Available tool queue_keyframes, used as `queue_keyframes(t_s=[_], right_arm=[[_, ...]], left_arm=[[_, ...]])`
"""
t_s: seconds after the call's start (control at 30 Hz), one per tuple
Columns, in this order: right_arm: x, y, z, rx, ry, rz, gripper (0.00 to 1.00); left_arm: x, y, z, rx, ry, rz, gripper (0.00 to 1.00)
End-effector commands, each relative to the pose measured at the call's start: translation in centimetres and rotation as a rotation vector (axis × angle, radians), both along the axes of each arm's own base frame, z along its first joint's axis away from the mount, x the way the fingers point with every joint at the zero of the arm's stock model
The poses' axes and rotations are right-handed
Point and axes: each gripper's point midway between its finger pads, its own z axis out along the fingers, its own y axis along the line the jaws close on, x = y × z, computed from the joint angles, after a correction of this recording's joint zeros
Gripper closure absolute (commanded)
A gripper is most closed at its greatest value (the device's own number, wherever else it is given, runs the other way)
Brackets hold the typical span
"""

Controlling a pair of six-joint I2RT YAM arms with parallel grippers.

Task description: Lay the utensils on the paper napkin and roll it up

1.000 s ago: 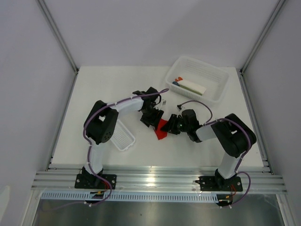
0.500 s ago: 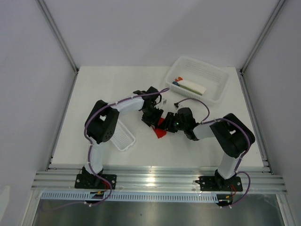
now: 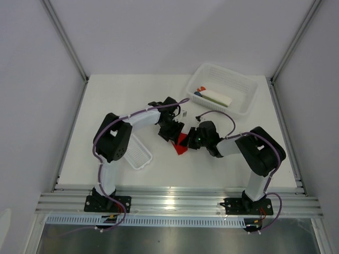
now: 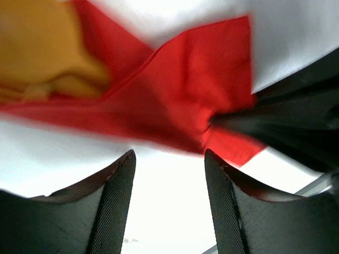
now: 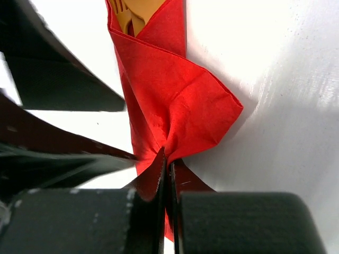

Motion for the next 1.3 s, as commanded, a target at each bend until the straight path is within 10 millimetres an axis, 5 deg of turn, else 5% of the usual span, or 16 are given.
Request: queue_keyframes(t_s=[0.0,0.17,0.37,1.27], right_arm=[[-0.5,-2.0,-1.4,-0.149,-0.014,0.000,1.00],[0.1,-2.1,0.8,-0.214,-0.160,0.060,1.00],[0.9,-2.1,2.0,-0.213,-0.245,0.078,1.00],[3.1,-0.8,8.1,-0.254,-0.536,0.103,1.00]], left_arm=[[0.7,2.3,3.2,-0.012,-0.085,0.025,0.41],[1.3,4.8,7.5,-0.044,-0.216,0.072,0.38],[0.4,6.7,7.0,-0.036,-0.239,0.105,0.36],[2.5,7.4,9.1,-0.024,-0.323,0.127,0.36]])
